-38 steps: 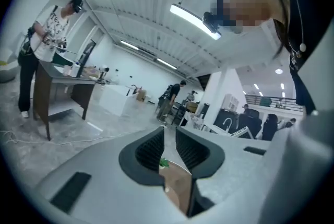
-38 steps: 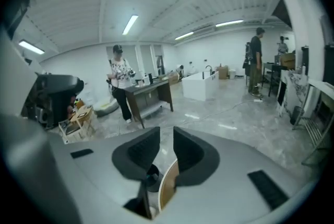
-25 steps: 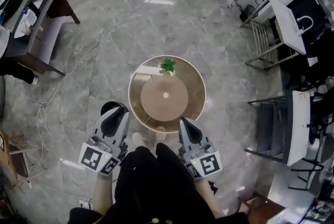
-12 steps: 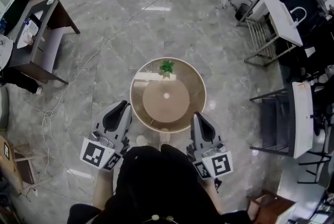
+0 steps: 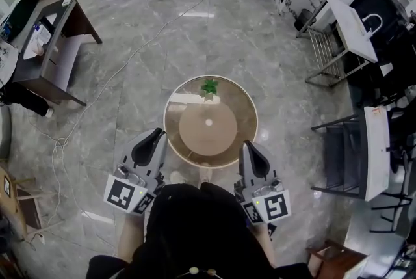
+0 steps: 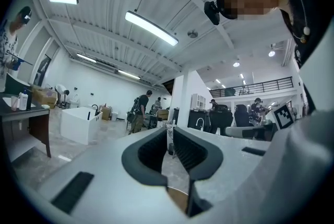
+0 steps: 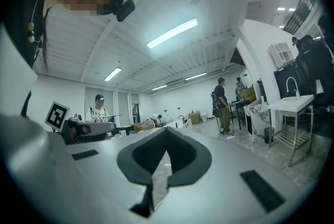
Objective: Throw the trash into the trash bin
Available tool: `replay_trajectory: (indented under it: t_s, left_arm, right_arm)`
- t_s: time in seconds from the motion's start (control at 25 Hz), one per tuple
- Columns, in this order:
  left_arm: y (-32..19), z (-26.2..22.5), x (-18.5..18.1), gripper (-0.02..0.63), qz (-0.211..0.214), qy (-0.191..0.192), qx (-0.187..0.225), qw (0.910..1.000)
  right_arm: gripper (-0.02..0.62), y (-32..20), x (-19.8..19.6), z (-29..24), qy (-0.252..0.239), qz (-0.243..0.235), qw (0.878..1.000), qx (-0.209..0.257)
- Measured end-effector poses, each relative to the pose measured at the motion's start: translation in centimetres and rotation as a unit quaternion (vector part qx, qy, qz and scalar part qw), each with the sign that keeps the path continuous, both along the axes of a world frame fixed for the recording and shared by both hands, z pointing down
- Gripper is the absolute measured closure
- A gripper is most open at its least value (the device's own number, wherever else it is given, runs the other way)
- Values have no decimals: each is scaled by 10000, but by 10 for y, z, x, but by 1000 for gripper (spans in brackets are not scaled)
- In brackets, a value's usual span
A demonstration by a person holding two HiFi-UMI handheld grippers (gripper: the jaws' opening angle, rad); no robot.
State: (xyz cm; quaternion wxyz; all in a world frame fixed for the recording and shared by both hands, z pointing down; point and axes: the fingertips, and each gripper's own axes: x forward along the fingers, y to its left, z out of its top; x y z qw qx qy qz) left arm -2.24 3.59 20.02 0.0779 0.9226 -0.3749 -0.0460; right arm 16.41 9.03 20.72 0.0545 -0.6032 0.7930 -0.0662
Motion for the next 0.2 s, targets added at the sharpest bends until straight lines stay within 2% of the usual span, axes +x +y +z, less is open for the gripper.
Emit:
replay_trajectory:
  t_s: [0.2]
  left_arm:
    - [4,5,4,566,-15,83,-18,10000]
  right_arm:
    - [594,3,1,6,-4,-61,10000,11]
